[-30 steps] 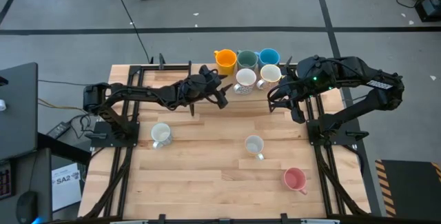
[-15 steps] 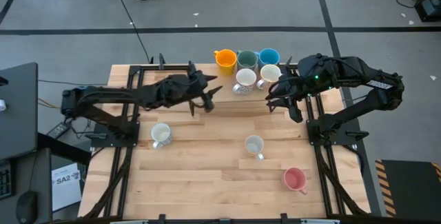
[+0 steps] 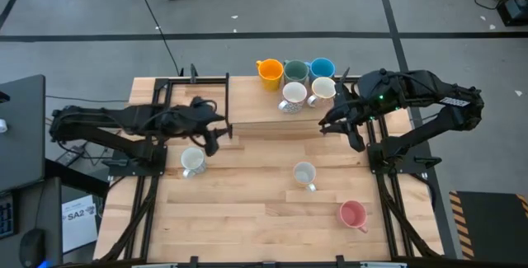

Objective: Place coffee mugs
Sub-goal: Put the white-blue mug on the shelf

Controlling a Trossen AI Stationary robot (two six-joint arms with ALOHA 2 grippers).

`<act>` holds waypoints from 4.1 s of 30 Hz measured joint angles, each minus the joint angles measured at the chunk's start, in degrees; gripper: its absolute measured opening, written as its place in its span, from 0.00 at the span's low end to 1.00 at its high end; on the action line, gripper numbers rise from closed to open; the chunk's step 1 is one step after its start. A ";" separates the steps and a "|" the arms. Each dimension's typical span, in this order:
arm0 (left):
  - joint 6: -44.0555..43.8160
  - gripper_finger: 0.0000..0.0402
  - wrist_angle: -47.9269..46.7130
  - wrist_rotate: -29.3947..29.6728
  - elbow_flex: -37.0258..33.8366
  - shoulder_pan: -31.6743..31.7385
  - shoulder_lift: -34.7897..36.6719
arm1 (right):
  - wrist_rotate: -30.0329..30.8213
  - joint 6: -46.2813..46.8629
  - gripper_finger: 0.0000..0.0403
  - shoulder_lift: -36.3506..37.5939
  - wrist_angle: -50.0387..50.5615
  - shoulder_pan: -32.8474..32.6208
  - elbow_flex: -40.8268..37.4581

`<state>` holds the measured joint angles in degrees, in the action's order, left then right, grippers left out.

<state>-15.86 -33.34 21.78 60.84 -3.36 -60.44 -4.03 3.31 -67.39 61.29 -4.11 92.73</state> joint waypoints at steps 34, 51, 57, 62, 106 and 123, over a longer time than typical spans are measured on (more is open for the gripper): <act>-61.90 0.51 -37.22 -17.09 -3.84 -27.91 -0.45 | -0.51 3.19 0.25 -0.01 -11.00 -3.75 -14.77; -73.81 0.51 -35.58 -11.62 -10.71 -31.89 -8.96 | -0.53 3.17 0.25 -0.01 -17.11 -7.94 -21.73; -73.98 0.51 -35.26 -8.56 -10.71 -31.87 -11.84 | -0.22 3.17 0.25 -0.01 -17.14 -7.94 -22.84; -73.95 0.51 -34.73 -8.14 -10.71 -31.80 -14.87 | -0.22 3.17 0.25 -0.01 -17.83 -7.94 -24.12; -73.30 0.19 -34.96 -5.99 -9.85 -31.73 -19.43 | -0.03 2.99 0.25 -0.01 -19.25 -7.92 -24.66; -62.85 0.19 -35.63 -4.95 -0.76 -29.54 -19.43 | -0.05 2.99 0.25 -0.01 -19.24 -7.92 -24.66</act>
<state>-78.71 -68.97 16.83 60.08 -32.90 -79.88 -4.08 6.31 -67.40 42.05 -12.03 68.07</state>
